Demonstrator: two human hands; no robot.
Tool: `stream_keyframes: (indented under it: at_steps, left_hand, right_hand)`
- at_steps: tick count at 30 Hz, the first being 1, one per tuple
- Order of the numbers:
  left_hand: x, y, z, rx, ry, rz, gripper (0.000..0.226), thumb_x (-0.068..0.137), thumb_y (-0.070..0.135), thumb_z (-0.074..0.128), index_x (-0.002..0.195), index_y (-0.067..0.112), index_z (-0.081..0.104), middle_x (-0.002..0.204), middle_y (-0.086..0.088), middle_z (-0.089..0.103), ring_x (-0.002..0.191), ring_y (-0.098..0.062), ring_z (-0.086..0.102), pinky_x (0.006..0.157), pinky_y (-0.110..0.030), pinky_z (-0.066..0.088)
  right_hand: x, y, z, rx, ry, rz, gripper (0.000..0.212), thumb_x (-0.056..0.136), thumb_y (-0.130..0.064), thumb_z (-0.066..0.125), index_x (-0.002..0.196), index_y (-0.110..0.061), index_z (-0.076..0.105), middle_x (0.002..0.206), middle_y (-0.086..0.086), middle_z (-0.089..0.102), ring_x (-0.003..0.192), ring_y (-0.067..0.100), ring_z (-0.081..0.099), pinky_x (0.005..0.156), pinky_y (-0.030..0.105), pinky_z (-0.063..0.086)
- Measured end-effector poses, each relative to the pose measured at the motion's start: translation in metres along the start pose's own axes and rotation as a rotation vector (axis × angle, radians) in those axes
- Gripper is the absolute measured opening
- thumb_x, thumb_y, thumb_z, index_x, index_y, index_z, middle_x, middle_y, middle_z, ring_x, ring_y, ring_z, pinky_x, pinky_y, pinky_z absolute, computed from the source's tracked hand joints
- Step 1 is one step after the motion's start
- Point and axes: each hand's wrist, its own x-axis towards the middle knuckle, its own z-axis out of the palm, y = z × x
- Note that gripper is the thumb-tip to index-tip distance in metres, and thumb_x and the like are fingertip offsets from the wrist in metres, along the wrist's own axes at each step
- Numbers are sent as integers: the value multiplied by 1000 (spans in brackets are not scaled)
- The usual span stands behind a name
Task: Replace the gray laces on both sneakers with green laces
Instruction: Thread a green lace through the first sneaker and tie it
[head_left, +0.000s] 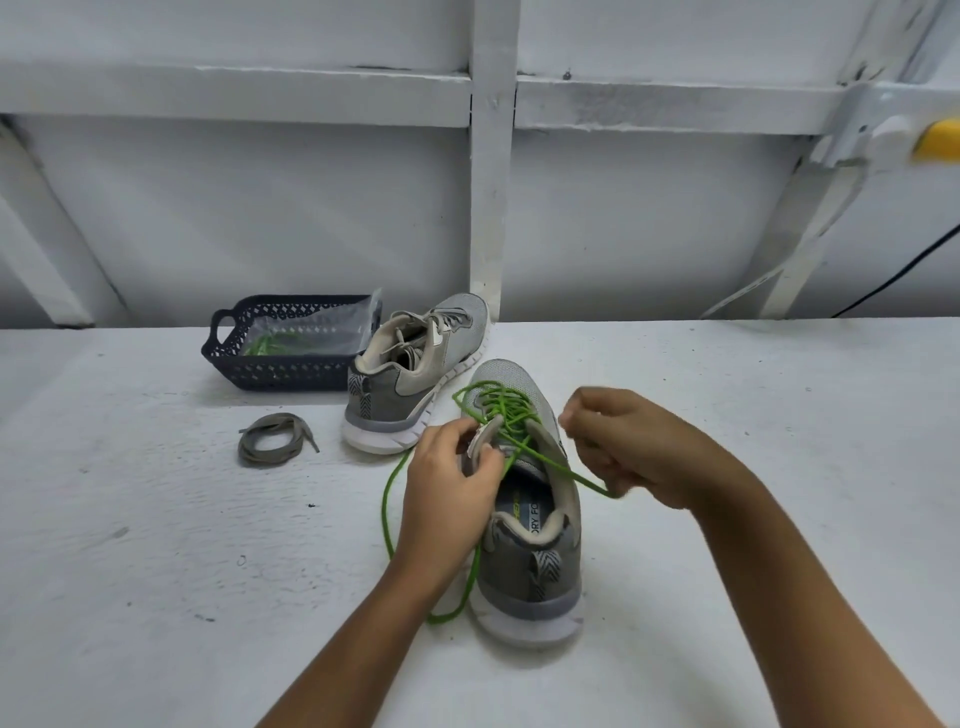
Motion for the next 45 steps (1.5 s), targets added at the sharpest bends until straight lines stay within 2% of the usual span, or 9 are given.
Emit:
stream_keyframes:
  at_steps: [4, 7, 13, 17, 21, 24, 29, 36, 45]
  left_hand:
    - [-1, 0, -1, 9, 7, 18, 27, 88, 15, 56, 114, 14, 62, 105, 6, 54, 84, 1, 48, 69, 2, 33]
    - [-2, 0, -2, 23, -4, 24, 28, 89, 16, 55, 117, 15, 61, 106, 6, 53, 83, 4, 48, 67, 3, 32]
    - [-3, 1, -3, 22, -1, 32, 27, 89, 15, 56, 116, 15, 61, 105, 6, 52, 81, 9, 47, 68, 2, 33]
    - [-2, 2, -3, 14, 6, 35, 25, 88, 14, 57, 113, 15, 62, 102, 6, 52, 85, -2, 50, 68, 1, 34]
    - [-3, 0, -3, 24, 9, 38, 25, 89, 16, 56, 114, 16, 62, 101, 7, 51, 80, 11, 46, 67, 2, 33]
    - [-3, -1, -2, 20, 5, 32, 27, 90, 17, 55, 116, 16, 61, 101, 7, 52, 81, 12, 46, 67, 2, 33]
    - [-3, 0, -2, 7, 10, 15, 28, 90, 18, 56, 117, 18, 62, 104, 7, 53, 82, 5, 49, 69, 2, 33]
    - [-2, -1, -1, -4, -1, 5, 28, 89, 18, 57, 117, 15, 62, 107, 5, 55, 91, -3, 48, 67, 3, 31]
    - [-3, 0, -2, -7, -15, 17, 25, 89, 17, 57, 113, 14, 63, 103, 2, 56, 87, -3, 51, 69, -1, 34]
  right_hand:
    - [-5, -7, -7, -392, 44, -31, 17, 95, -22, 53, 81, -14, 59, 53, -2, 53, 37, 9, 42, 41, 19, 37]
    - [2, -7, 3, -677, 249, -279, 14, 93, -31, 54, 96, -25, 66, 80, -5, 63, 75, 11, 60, 68, 25, 46]
    - [18, 2, 37, -1030, 199, -323, 27, 90, -44, 54, 109, -28, 65, 118, -3, 47, 116, 21, 37, 92, 39, 32]
    - [24, 16, 41, -895, 278, -434, 16, 91, -34, 56, 97, -23, 67, 112, -5, 51, 107, 18, 41, 85, 35, 33]
    - [11, 12, 26, -284, 176, -482, 25, 85, -6, 59, 64, -21, 59, 93, -8, 69, 85, -3, 58, 71, 10, 41]
    - [-3, 2, 8, -83, 91, -396, 26, 79, -11, 51, 56, -23, 57, 72, 4, 70, 65, 5, 58, 59, 11, 41]
    - [-14, -4, -9, -294, -5, -294, 21, 89, -24, 55, 69, -17, 59, 59, 3, 66, 57, 13, 55, 59, 24, 44]
    - [7, 10, 28, -901, 194, -370, 25, 89, -42, 56, 105, -27, 69, 92, -4, 47, 99, 17, 49, 83, 33, 41]
    - [15, 14, 34, -713, 243, -486, 8, 85, -24, 62, 84, -18, 67, 100, -1, 55, 100, 18, 48, 85, 31, 40]
